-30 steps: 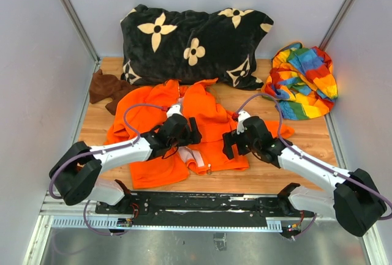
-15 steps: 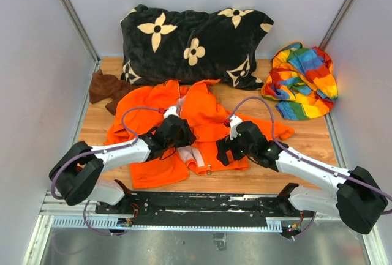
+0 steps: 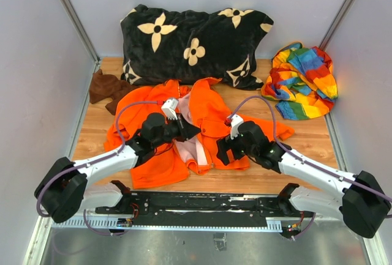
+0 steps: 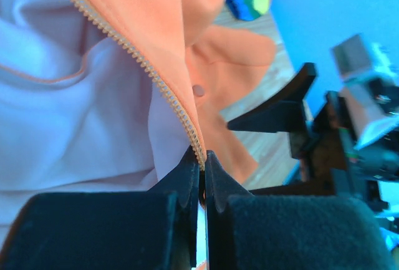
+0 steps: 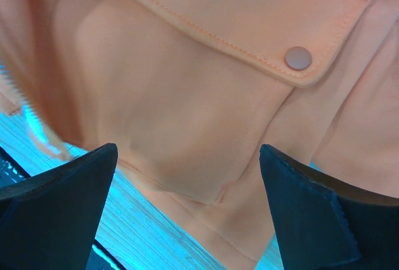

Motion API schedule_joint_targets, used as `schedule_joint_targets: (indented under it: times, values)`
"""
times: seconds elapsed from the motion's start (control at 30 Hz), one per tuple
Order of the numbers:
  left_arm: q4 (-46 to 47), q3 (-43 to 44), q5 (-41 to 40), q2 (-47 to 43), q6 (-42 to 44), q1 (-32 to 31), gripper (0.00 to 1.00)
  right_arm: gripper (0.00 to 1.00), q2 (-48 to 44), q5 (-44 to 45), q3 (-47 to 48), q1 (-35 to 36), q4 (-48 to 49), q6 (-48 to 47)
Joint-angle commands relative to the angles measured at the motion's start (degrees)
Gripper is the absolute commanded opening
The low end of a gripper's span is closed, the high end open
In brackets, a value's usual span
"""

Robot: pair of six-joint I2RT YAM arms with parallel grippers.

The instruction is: Zip up the jacket

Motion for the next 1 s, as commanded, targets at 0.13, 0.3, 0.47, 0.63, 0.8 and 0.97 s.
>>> schedule_joint_targets:
  times: [0.13,0.3,0.47,0.63,0.8,0.97]
  values:
    - [11.1,-2.1,10.8,-4.5,0.1,1.8,0.02,0.98,1.1,-0.9,1.0,0.7,4.0,-0.6]
    - [11.2,-3.2,8.2,-3.2,0.0,1.8,0.04,0.99,1.5,-4.0,1.9,4.3,7.7,-0.1]
    - [8.6,-3.6,4.6,-1.6,-0.9,1.8,0.1,1.0,2.8,-5.0,3.7,8.0,10.0,0.3]
    - [8.0,-6.1,3.9,-2.6,-2.8,1.8,0.22,1.0,8.7,-5.3,5.9,10.1,12.1,0.6]
    - [4.3,-8.3,2.1,-5.1,-3.9,1.8,0.37,1.0,13.3,-5.4,8.3,12.3,14.6,0.9]
    - [-0.8,-10.9,-0.4,-8.8,-4.4,1.8,0.51,1.0,17.4,-4.4,11.3,13.2,13.6,1.0]
